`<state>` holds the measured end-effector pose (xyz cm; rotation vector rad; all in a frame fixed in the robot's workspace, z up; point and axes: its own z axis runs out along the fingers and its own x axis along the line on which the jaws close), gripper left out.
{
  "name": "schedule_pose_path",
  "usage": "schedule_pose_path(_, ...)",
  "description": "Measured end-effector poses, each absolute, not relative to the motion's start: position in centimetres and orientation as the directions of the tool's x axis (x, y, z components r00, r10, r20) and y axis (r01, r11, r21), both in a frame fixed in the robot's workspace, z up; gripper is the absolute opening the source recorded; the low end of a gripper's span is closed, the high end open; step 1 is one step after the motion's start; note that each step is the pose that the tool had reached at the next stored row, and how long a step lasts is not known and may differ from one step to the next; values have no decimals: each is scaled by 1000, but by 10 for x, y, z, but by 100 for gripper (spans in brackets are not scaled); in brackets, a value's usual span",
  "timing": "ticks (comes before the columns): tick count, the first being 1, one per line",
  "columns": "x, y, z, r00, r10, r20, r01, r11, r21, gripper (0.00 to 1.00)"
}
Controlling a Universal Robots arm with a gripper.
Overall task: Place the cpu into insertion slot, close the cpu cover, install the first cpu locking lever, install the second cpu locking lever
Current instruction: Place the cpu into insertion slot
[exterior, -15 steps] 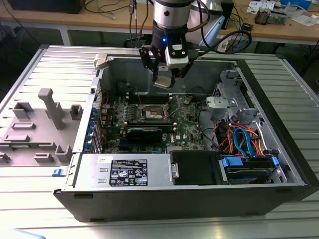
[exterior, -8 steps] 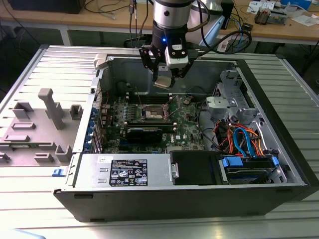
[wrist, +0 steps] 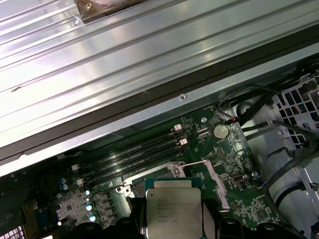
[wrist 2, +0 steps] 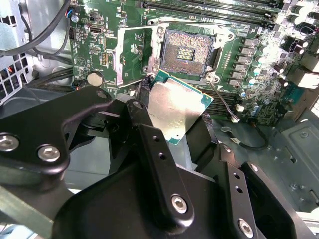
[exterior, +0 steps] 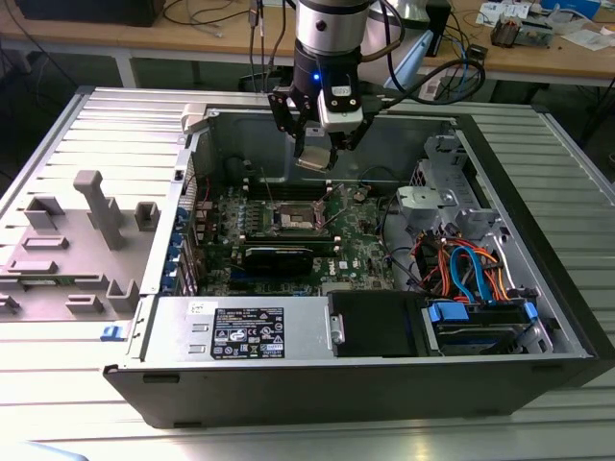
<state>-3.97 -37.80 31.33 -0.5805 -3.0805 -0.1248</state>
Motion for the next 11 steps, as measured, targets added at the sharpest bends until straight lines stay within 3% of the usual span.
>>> schedule_pose_path(11,-40,-378,313,-929,369,19,370,926,77,55)
